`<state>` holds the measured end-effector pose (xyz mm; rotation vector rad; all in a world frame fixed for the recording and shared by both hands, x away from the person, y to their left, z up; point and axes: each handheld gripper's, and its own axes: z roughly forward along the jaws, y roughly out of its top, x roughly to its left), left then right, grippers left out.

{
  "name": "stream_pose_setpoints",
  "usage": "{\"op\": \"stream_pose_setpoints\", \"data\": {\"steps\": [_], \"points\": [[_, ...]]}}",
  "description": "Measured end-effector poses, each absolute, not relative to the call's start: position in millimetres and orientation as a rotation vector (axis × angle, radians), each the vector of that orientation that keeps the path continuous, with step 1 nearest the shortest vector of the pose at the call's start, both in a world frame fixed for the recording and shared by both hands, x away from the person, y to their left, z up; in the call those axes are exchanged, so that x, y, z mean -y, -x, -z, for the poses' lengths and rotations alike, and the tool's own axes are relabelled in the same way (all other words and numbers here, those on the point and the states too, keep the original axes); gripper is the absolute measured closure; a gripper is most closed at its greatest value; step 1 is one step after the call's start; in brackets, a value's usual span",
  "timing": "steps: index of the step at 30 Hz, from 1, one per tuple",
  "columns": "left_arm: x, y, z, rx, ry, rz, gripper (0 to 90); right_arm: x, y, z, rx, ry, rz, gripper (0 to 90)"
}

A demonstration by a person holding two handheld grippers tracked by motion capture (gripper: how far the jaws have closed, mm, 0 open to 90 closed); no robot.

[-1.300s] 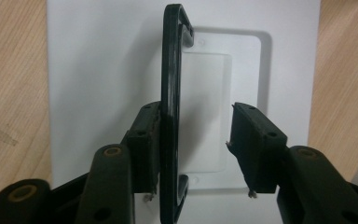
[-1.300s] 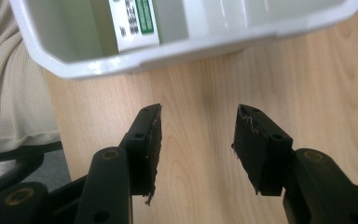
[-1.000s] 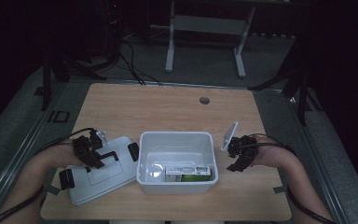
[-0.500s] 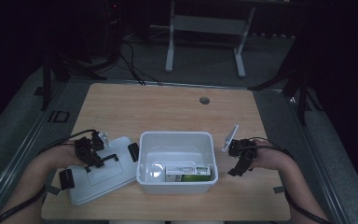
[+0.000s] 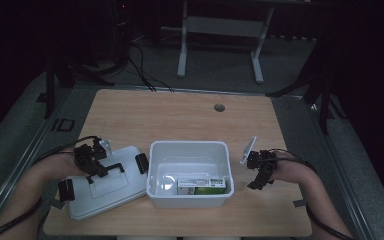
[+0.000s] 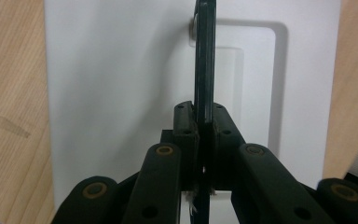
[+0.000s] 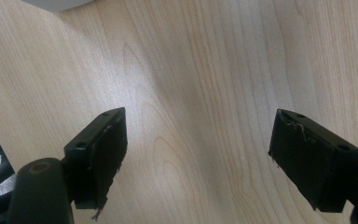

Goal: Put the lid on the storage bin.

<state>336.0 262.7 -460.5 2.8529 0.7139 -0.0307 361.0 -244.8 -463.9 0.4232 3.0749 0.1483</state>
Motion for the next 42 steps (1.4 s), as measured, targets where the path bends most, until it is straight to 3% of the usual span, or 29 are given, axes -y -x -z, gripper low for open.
{"op": "stream_pose_setpoints", "data": {"steps": [22, 42], "points": [[-281.6, -319.6, 377.9, -0.718, -2.832, -0.129, 83.9, 245.4, -358.3, 462.9, -3.08, -0.418, -0.14, 18.9], [-265.0, -320.0, 326.0, -0.668, -2.834, -0.227, 84.0, 242.7, -357.1, 465.5, -3.087, -0.397, -0.134, 18.9]]}}
